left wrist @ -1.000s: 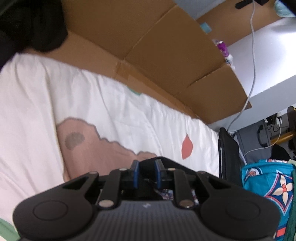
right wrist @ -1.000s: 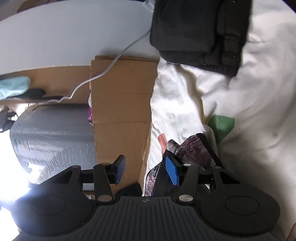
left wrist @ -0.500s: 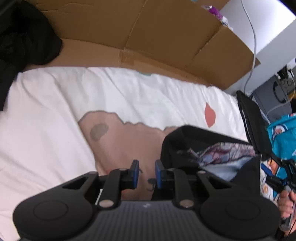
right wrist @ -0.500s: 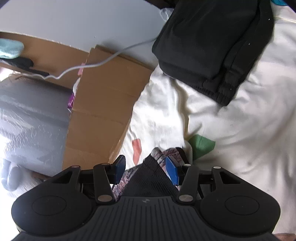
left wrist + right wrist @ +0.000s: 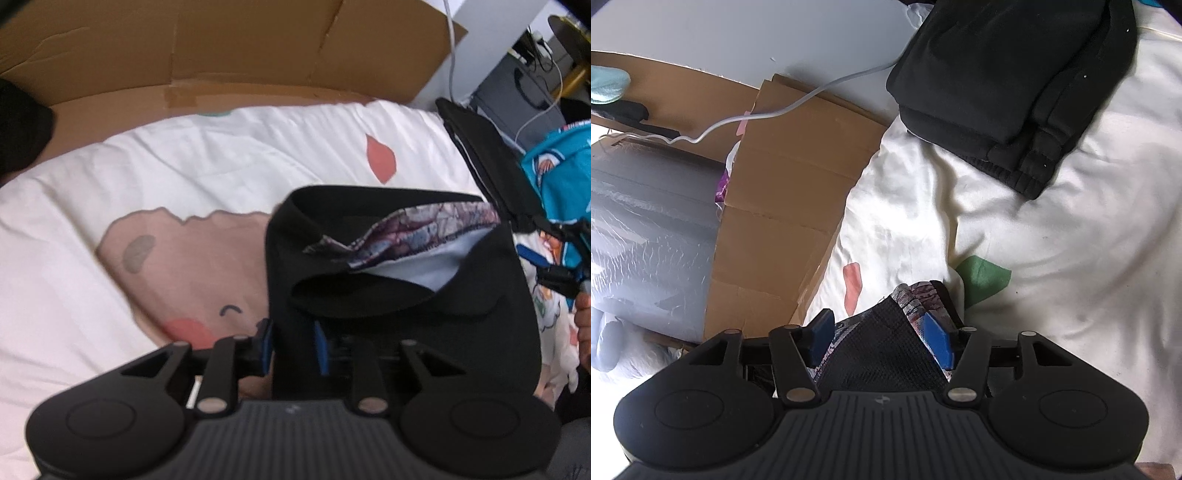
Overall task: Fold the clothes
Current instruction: 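Grasp the folded pants edge with the left tool while the right tool grasps it too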
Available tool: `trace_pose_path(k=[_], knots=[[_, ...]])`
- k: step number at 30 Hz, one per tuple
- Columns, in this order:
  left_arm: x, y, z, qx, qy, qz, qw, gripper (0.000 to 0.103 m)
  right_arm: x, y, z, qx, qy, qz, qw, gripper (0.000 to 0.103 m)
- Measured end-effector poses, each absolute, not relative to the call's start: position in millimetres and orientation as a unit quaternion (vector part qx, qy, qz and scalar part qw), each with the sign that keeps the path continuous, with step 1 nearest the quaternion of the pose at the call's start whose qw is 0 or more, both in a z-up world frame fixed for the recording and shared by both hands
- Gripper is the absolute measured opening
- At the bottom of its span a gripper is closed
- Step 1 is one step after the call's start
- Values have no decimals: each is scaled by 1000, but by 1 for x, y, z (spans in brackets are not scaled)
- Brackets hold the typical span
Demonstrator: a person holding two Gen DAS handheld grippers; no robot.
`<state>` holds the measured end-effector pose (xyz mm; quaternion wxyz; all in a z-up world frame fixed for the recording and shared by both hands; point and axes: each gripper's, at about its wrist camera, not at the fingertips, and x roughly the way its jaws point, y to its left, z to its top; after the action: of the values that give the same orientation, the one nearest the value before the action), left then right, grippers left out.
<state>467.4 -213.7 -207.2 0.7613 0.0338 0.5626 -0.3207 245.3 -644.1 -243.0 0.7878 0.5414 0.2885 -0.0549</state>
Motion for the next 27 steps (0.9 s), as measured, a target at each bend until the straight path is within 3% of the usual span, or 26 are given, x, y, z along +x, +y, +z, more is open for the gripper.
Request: trace_pose_path(k=[11, 12, 14, 17, 22, 27], knots=[[471, -238, -203, 43, 530, -322, 783, 27, 259, -629, -246, 517, 308, -32, 798, 59], [470, -240, -202, 46, 525, -324, 785, 27, 259, -629, -246, 514, 308, -32, 800, 57], [470, -243, -201, 50, 518, -328, 789, 27, 259, -629, -245, 510, 309, -31, 802, 36], [471, -244, -199, 49, 508, -327, 795, 11, 257, -632, -246, 511, 310, -38, 801, 18], [475, -245, -198, 46, 498, -316, 806, 2, 250, -640, -243, 513, 293, -66, 804, 8], [485, -237, -205, 11, 507, -280, 815, 1, 247, -646, -244, 517, 293, -82, 800, 11]])
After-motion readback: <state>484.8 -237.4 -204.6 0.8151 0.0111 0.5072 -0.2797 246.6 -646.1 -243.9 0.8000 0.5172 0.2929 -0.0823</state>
